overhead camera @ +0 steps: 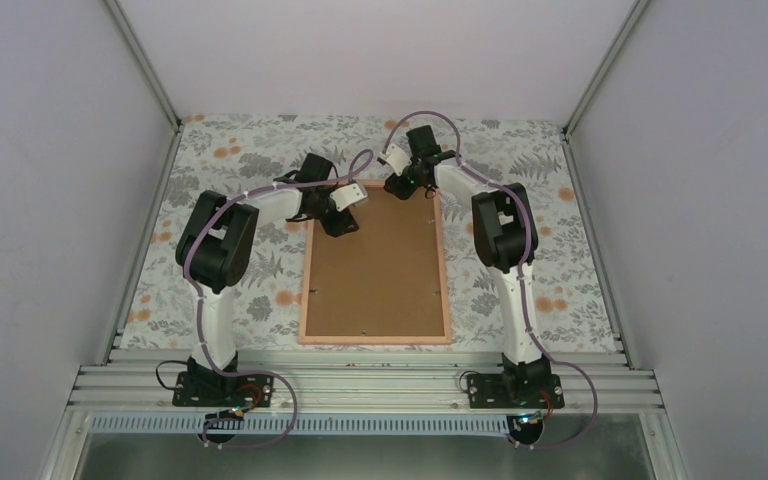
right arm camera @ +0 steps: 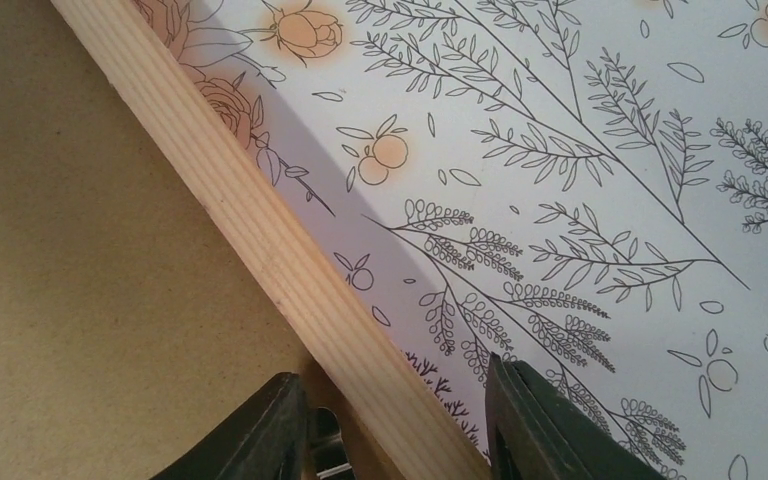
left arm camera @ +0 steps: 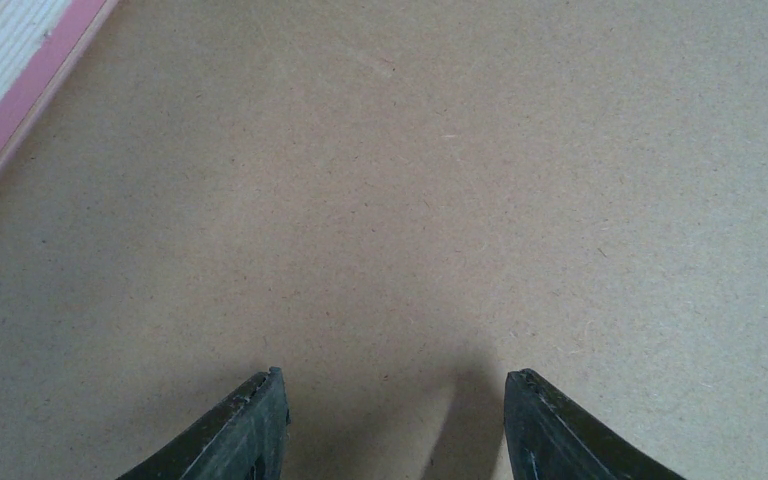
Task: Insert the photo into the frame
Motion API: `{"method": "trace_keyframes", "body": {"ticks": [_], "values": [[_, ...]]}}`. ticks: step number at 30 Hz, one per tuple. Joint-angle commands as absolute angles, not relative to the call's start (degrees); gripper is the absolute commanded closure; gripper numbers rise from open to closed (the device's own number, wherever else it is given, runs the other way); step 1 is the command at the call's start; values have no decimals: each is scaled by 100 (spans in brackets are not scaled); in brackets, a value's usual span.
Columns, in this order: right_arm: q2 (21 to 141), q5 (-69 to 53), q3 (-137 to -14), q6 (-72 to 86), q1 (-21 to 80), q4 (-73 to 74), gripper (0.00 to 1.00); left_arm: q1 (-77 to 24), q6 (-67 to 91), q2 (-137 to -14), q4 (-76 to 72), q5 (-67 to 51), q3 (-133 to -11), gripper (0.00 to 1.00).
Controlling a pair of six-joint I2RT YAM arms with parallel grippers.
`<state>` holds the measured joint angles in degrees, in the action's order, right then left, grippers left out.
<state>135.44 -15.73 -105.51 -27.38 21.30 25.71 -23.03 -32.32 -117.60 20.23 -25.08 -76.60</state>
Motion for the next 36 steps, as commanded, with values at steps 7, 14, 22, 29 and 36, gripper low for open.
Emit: {"method": "trace_keyframes", "body": {"ticks": [7, 14, 22, 29, 36], "values": [[13707, -1439, -10549, -2840, 1960, 3096, 53, -2363, -3210, -11978, 2185, -2527, -7667, 46], [13731, -1687, -10683, -3028, 1969, 3485, 39, -2373, -3190, -11970, 2165, -2551, -7667, 46], [13950, -1205, -10848, -2719, 1969, 3385, 49, -2372, -3183, -11981, 2166, -2550, -7682, 46], [14227, -987, -11143, -2151, 1970, 3471, 60, -2372, -3173, -12014, 2191, -2540, -7730, 46], [14087, -878, -11004, -2312, 1969, 3492, 64, -2382, -3178, -12036, 2210, -2540, -7762, 46]]}}
